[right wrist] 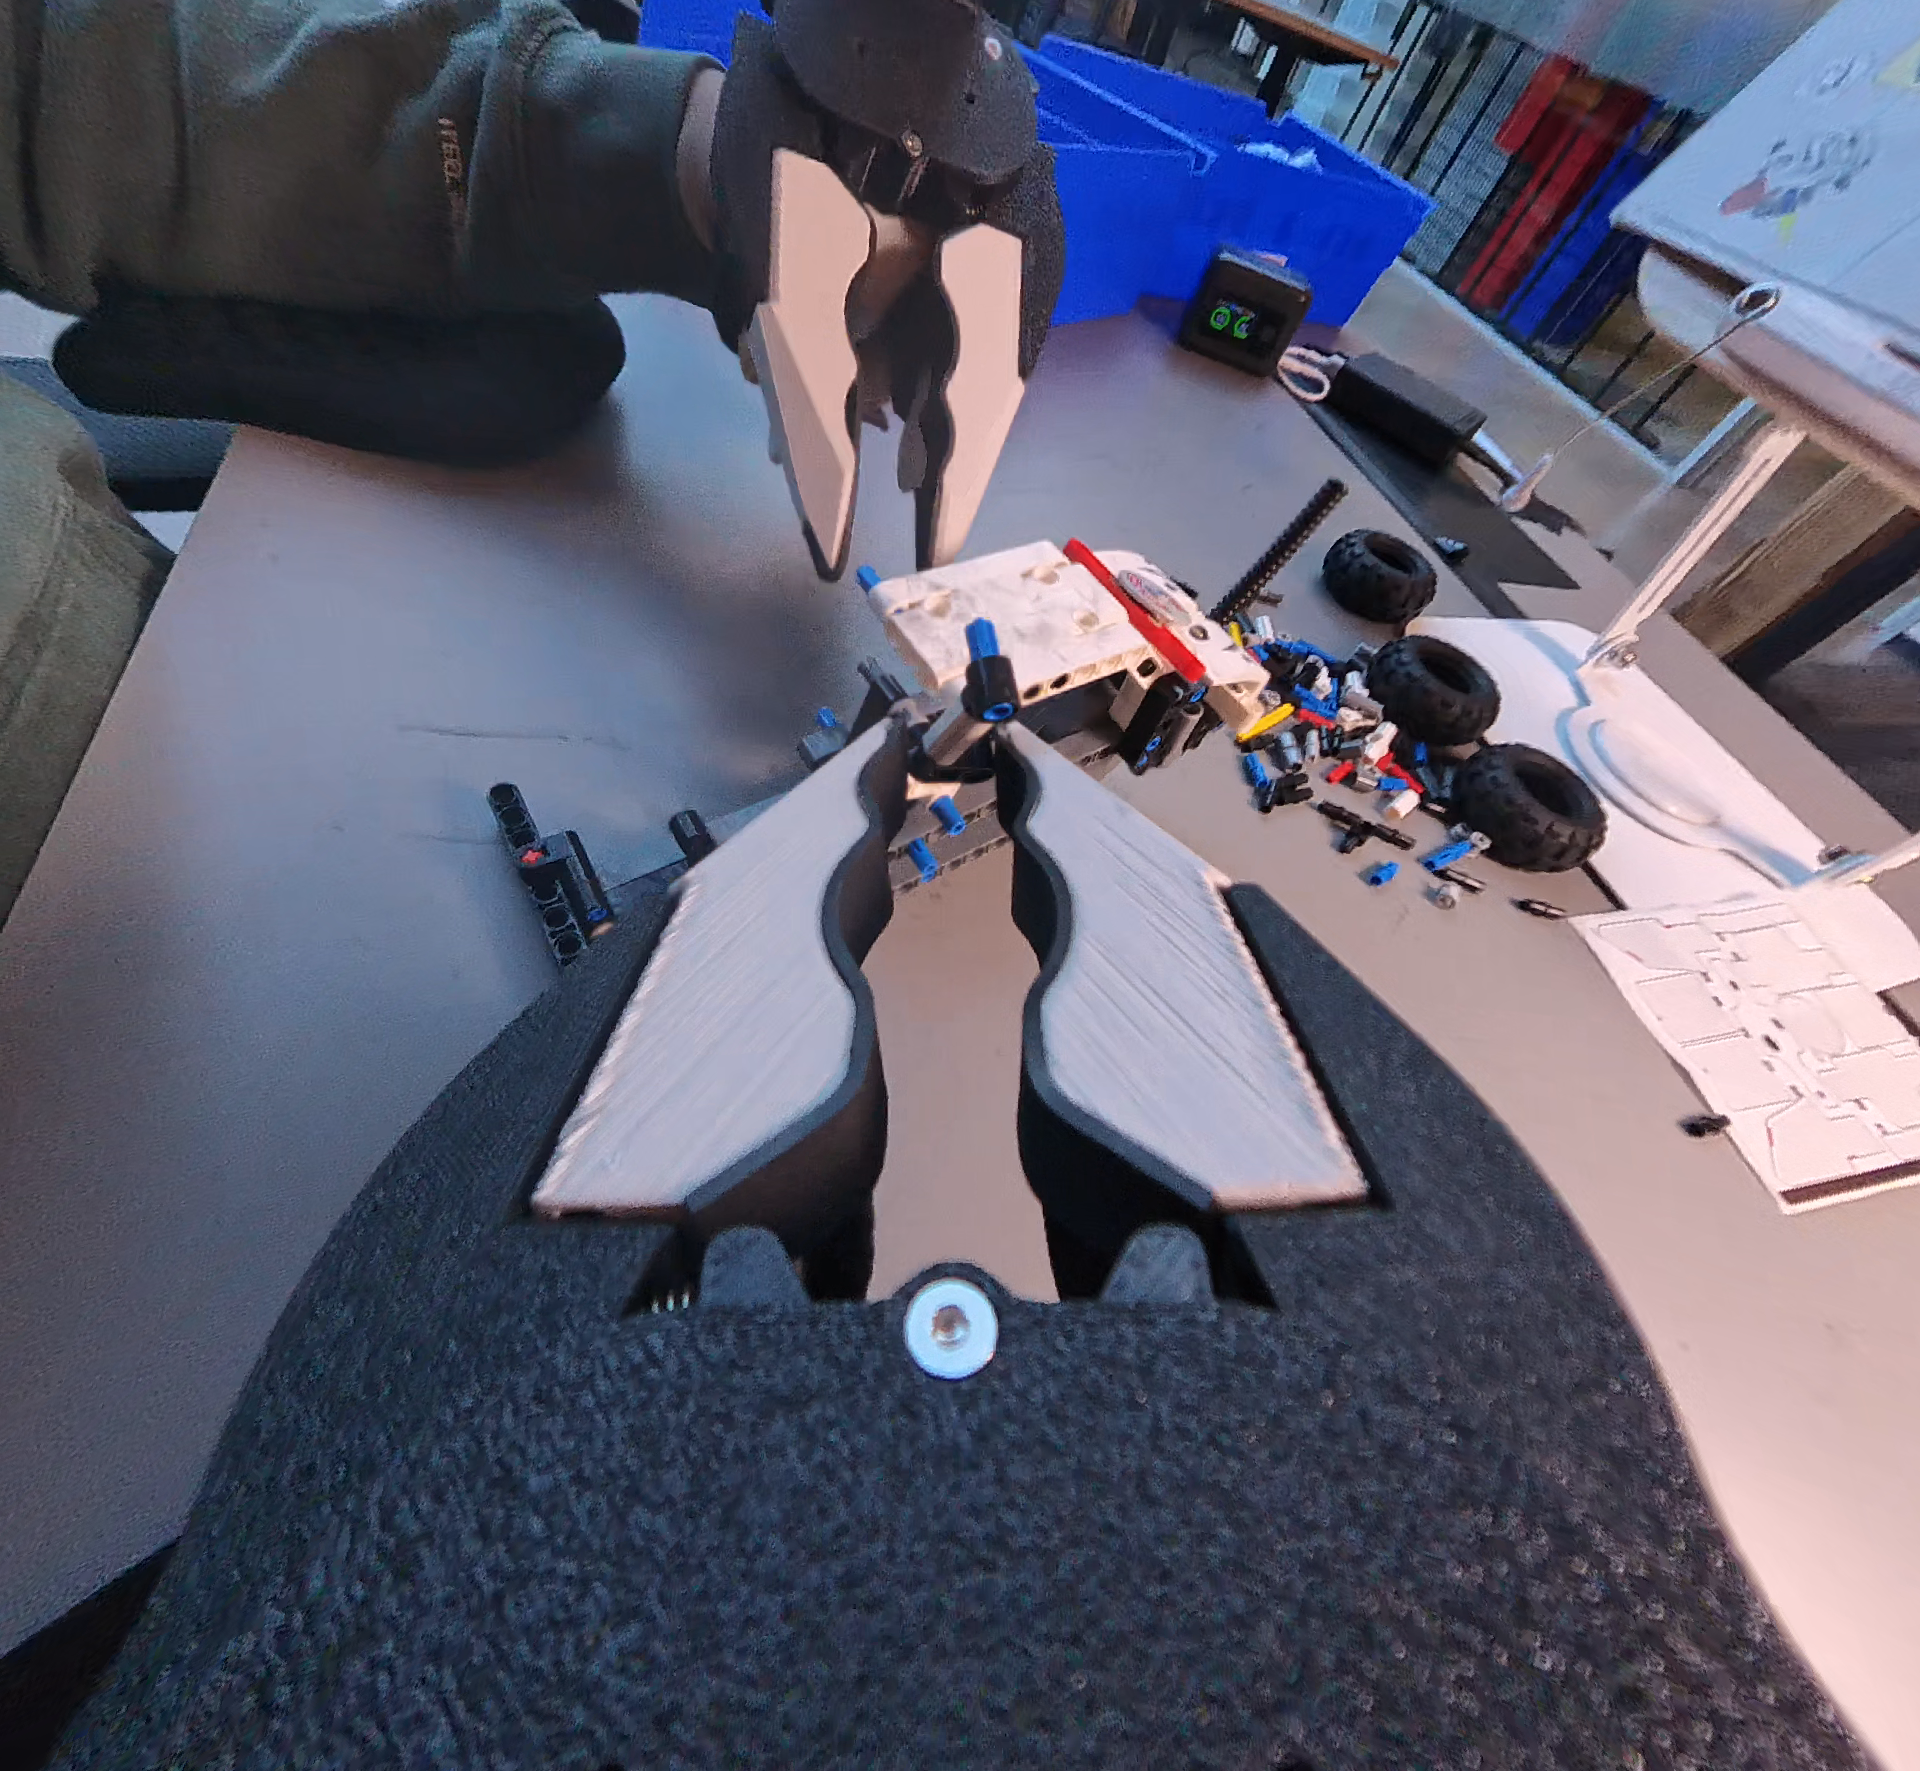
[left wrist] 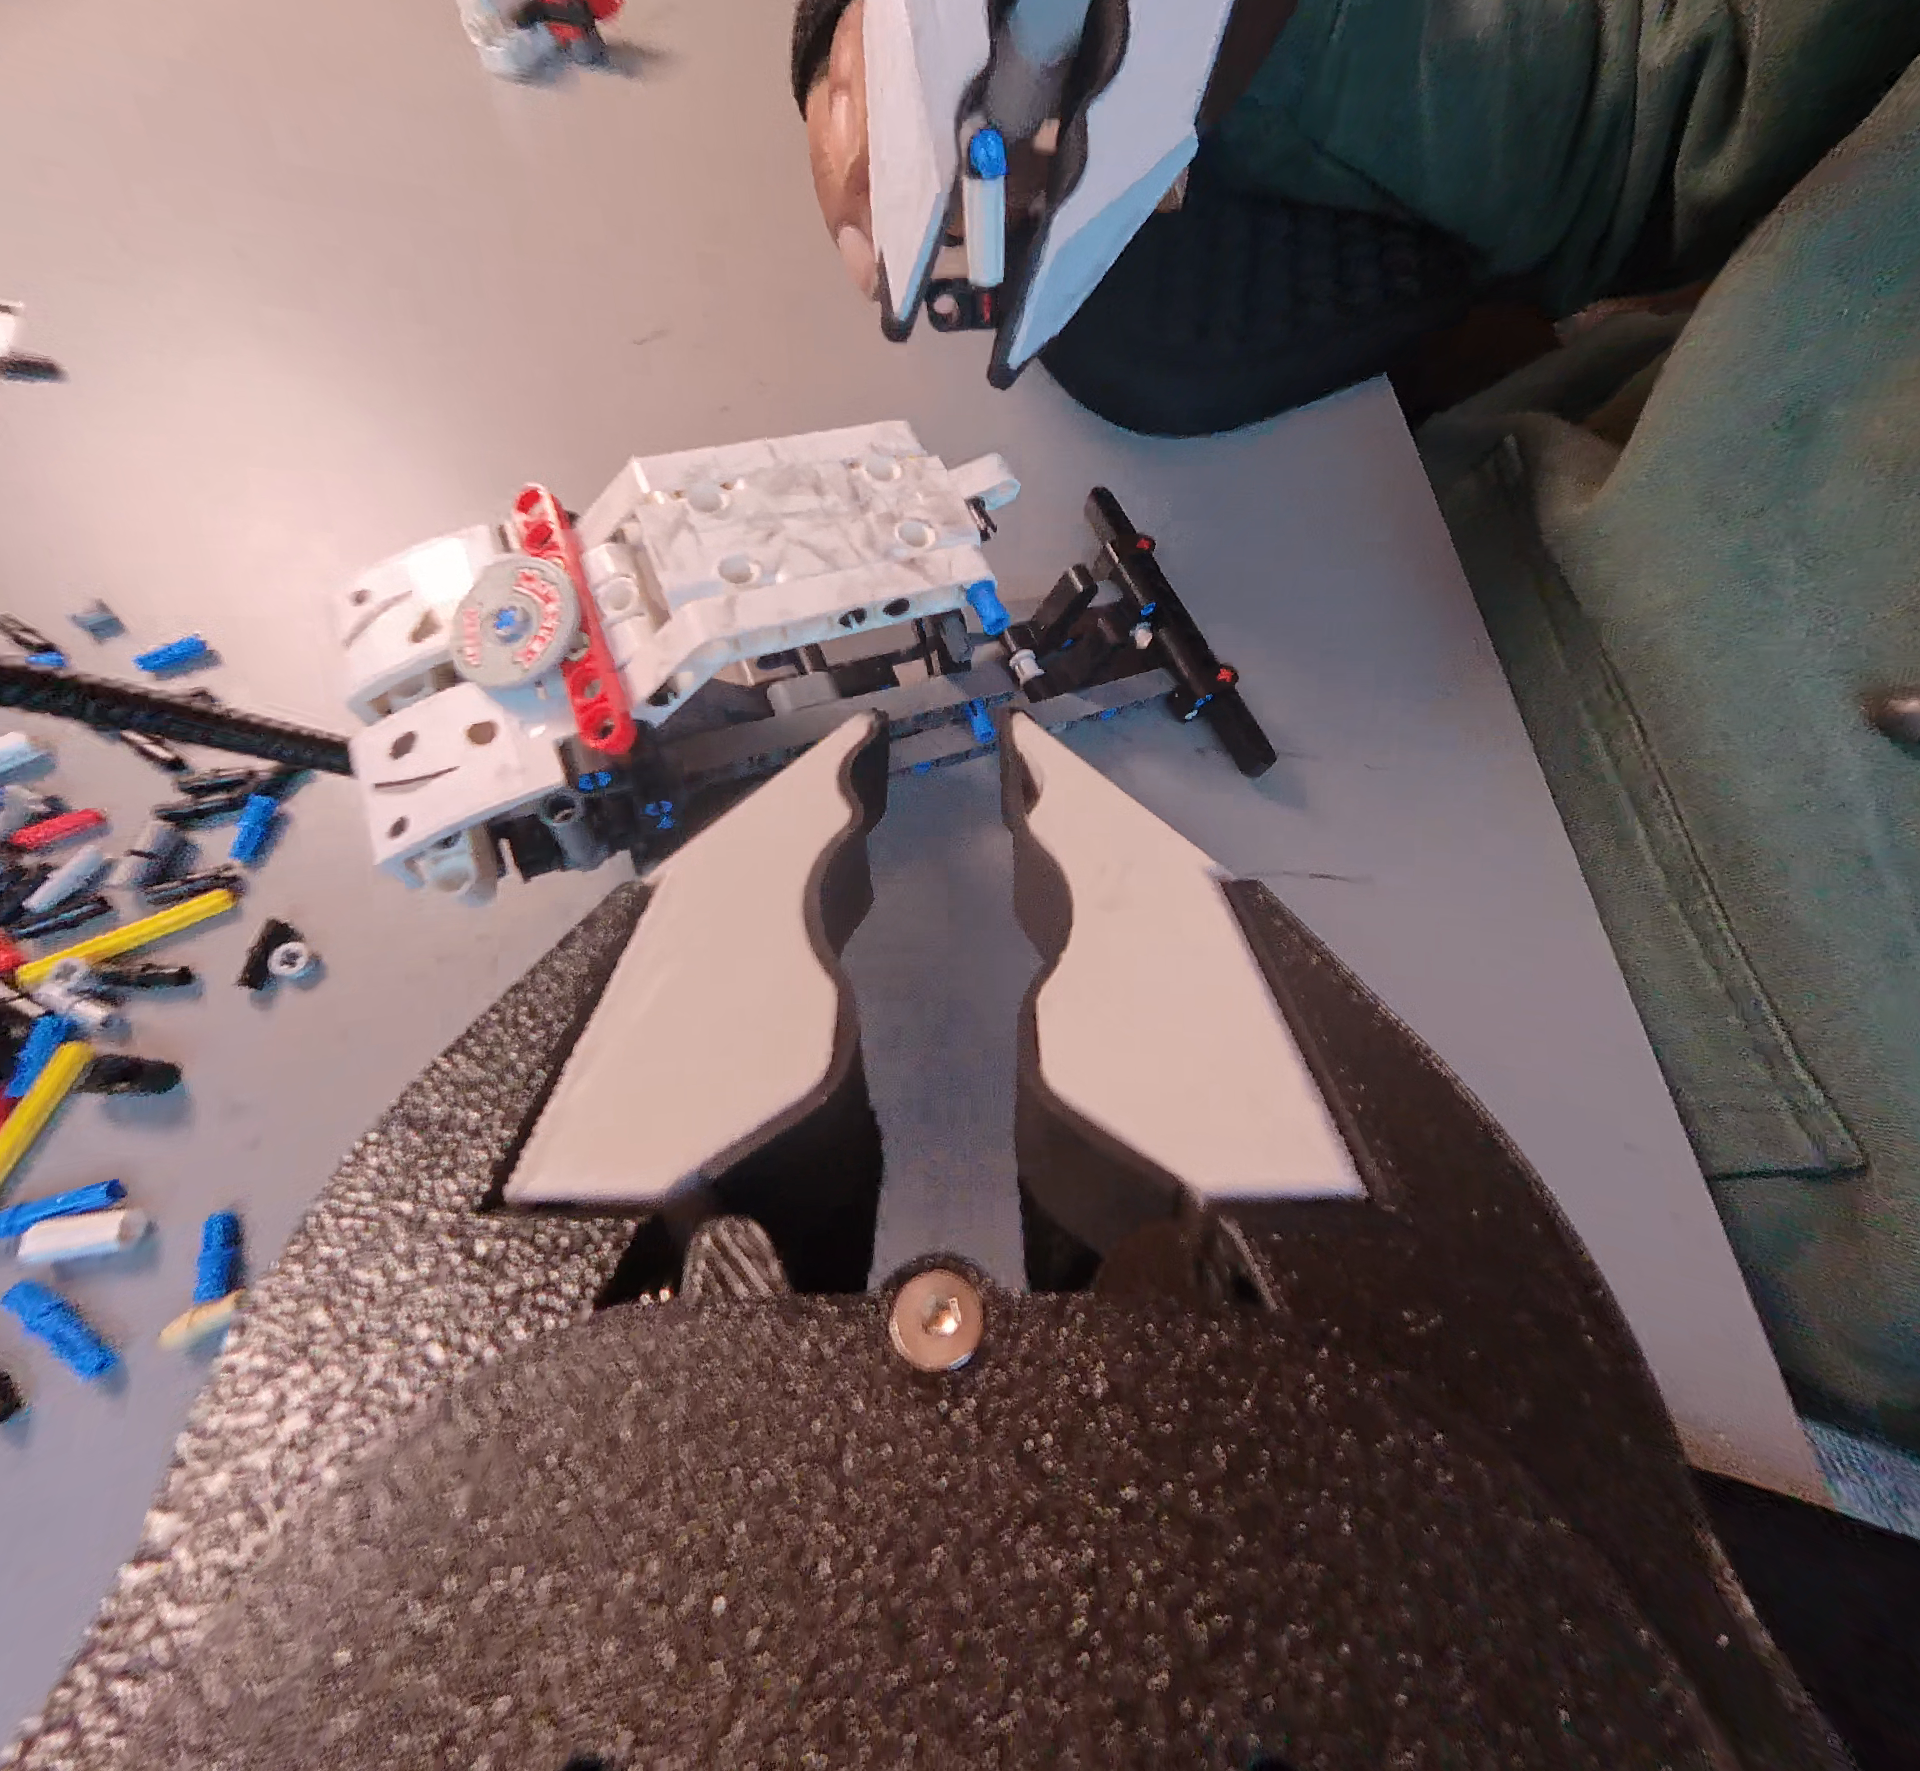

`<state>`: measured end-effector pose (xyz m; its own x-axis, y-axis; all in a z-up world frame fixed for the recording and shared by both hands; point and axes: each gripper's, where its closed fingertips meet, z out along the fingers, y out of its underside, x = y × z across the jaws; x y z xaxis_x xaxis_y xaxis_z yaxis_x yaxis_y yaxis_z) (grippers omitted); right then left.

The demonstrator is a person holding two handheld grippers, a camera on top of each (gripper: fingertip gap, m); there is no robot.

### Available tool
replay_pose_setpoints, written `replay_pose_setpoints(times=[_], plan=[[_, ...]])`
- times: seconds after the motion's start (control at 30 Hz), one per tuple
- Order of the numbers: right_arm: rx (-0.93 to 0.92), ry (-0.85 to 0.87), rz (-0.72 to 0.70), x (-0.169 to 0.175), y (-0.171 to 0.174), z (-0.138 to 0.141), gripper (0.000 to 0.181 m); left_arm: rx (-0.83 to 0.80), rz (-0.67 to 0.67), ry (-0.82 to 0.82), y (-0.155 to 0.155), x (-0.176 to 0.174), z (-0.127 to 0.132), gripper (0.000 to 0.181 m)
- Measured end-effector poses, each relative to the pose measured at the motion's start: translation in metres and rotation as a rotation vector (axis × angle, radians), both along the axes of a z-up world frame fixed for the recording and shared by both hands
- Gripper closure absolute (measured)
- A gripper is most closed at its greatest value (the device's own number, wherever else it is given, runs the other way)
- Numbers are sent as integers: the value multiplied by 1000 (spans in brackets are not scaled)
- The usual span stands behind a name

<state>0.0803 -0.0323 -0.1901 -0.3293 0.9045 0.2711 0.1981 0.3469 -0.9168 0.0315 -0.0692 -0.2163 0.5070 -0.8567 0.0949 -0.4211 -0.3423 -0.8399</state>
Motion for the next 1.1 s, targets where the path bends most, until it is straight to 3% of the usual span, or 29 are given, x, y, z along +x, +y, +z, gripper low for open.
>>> replay_pose_setpoints(times=[0.13, 0.2, 0.37, 0.53, 0.67, 0.83, 0.97, 1.1], plan=[[80, 99, -16, -8, -8, 15, 166, 159, 84, -185, -1, 0, 59, 160], [99, 124, -19, -13, -15, 19, 166, 240, 118, -214, 3, 8, 73, 158], [172, 102, -47, -24, -23, 11, 165, 325, 94, -113, 6, 41, 65, 162], [221, 86, -56, -28, -27, 7, 166, 347, 97, -54, 8, 47, 56, 177], [214, 99, -55, -27, -28, 9, 166, 360, 98, -45, 7, 48, 58, 178], [80, 140, 28, -20, -42, 22, 159, 332, 45, -135, -2, 51, 67, 178], [-7, 151, 73, -14, -48, 32, 175, 322, 5, -162, -8, 56, 66, 178], [-46, 138, 106, -10, -51, 36, 176, 325, -12, -165, -12, 58, 69, 179]])
